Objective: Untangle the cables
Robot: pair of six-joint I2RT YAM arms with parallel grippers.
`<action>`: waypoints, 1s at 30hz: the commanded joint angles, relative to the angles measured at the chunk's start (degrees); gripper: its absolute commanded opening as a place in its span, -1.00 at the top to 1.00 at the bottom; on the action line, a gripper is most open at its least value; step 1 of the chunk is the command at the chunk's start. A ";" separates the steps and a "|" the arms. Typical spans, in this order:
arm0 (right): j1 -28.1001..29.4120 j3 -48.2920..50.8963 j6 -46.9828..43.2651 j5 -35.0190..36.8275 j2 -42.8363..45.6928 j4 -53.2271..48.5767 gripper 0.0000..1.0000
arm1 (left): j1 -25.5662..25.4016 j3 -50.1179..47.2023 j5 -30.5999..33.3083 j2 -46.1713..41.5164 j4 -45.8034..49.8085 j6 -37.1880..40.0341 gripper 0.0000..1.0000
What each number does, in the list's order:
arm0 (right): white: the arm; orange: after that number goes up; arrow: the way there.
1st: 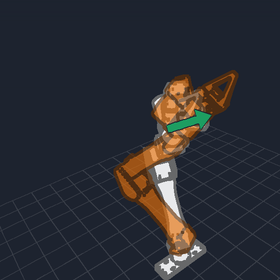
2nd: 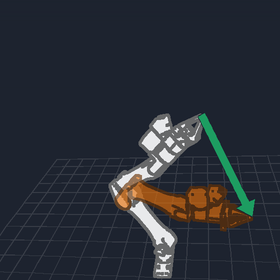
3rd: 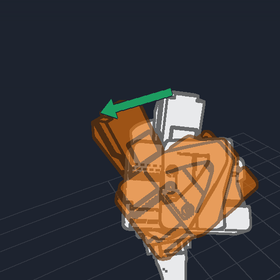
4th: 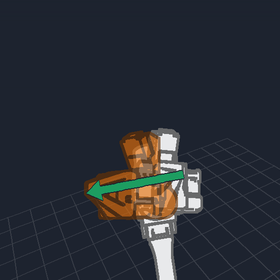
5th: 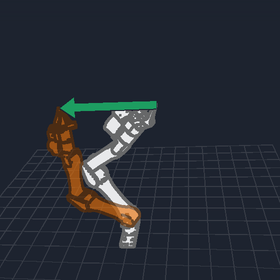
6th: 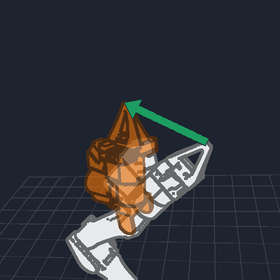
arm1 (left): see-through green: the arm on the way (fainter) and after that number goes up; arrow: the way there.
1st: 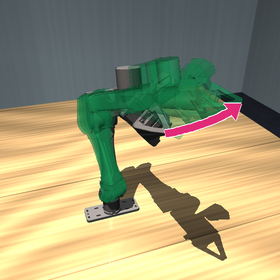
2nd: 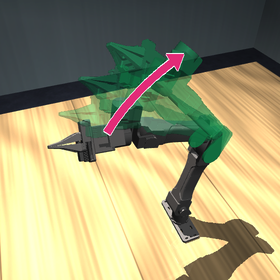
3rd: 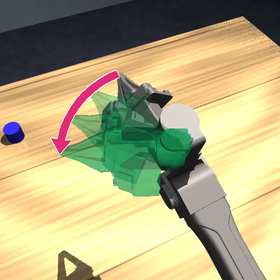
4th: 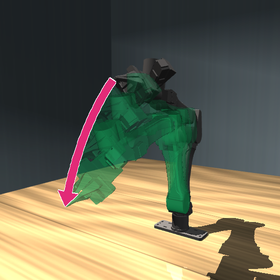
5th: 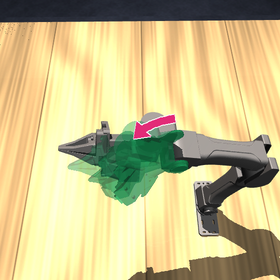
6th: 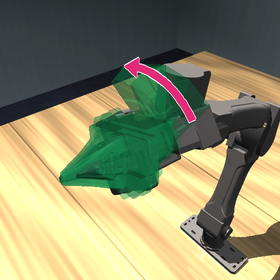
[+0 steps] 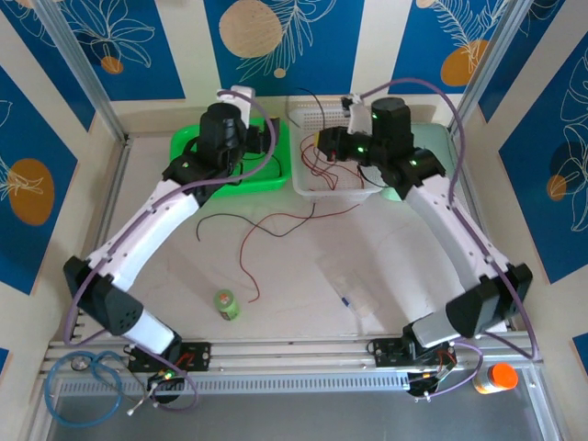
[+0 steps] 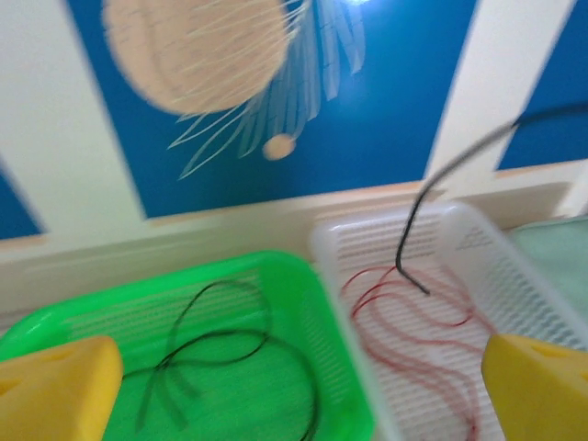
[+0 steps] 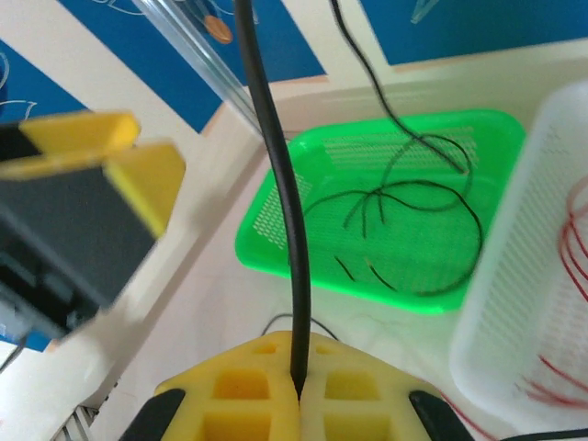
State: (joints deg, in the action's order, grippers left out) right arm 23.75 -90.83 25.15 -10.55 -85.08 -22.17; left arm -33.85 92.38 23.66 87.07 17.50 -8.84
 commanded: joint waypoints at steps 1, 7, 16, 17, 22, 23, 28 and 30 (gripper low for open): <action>1.78 -5.07 -3.73 -4.00 -5.17 5.45 1.00 | 0.32 -4.74 9.81 -3.94 8.16 0.45 -1.00; 3.89 -14.99 -8.68 -7.94 -17.79 8.64 1.00 | 0.36 -11.12 10.71 -13.14 12.40 -2.63 -1.00; 5.16 -34.04 -15.90 -11.16 -39.32 6.06 1.00 | 0.32 -15.24 9.71 -22.19 20.46 -5.61 -0.99; 5.30 -37.07 -16.37 -11.21 -41.89 4.95 1.00 | 0.32 -15.42 9.65 -22.96 21.29 -5.80 -0.98; 6.18 -54.54 -18.62 -10.28 -55.84 -3.94 1.00 | 0.28 -15.91 9.47 -25.25 25.46 -6.15 -0.95; 6.44 -57.85 -18.86 -9.81 -58.51 -5.62 1.00 | 0.36 -15.95 9.46 -25.57 26.37 -6.16 -0.94; 7.01 -62.83 -18.14 -8.42 -65.43 -6.91 1.00 | 0.36 -16.01 8.46 -26.16 30.08 -6.60 -0.94; 7.23 -61.69 -17.78 -7.79 -66.40 -6.18 1.00 | 0.36 -15.87 7.91 -26.16 31.34 -6.88 -0.94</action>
State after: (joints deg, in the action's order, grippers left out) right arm 30.44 -151.39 7.86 -19.18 -150.41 -26.68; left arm -33.85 76.95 32.03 61.82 45.06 -14.76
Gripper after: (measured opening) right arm 0.054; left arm 0.970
